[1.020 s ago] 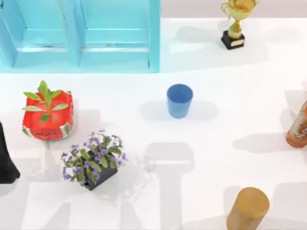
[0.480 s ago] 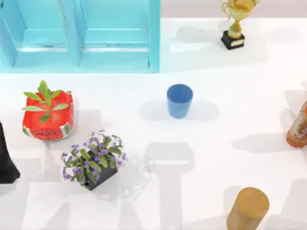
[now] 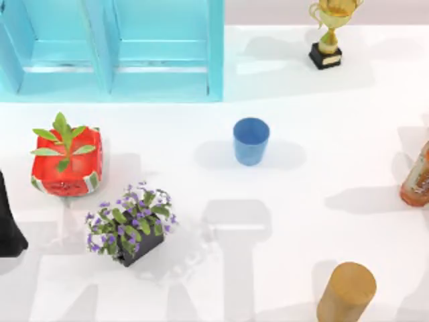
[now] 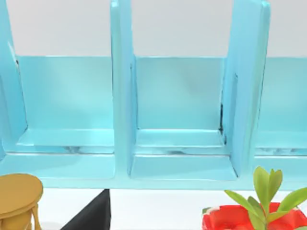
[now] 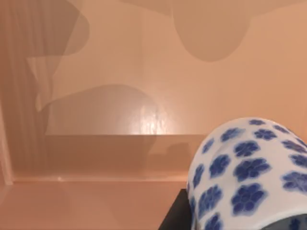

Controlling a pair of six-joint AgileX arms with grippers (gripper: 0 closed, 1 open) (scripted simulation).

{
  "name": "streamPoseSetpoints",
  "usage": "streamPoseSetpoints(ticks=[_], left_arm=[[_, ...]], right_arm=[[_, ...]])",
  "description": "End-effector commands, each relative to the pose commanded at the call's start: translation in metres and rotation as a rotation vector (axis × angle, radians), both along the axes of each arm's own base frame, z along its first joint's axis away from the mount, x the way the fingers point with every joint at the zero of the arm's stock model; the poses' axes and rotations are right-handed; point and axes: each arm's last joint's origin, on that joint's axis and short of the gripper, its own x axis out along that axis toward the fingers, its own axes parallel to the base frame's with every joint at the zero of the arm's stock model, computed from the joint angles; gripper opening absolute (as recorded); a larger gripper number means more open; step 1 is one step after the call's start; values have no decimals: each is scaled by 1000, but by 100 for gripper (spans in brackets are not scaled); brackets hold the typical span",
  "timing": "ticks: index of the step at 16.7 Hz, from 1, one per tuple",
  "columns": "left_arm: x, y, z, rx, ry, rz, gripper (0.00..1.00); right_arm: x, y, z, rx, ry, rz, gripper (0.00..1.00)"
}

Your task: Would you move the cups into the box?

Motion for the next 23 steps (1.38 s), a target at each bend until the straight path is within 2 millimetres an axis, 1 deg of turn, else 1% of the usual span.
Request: streamPoseSetpoints(ticks=[1, 14, 15, 23], left_arm=[[0, 0, 0, 0, 0, 0, 100], [0, 0, 0, 0, 0, 0, 100], [0, 0, 0, 0, 0, 0, 100], [0, 0, 0, 0, 0, 0, 100]], right_arm=[[0, 0, 0, 0, 0, 0, 0], [0, 0, 0, 0, 0, 0, 98], [0, 0, 0, 0, 0, 0, 100], [0, 0, 0, 0, 0, 0, 100]])
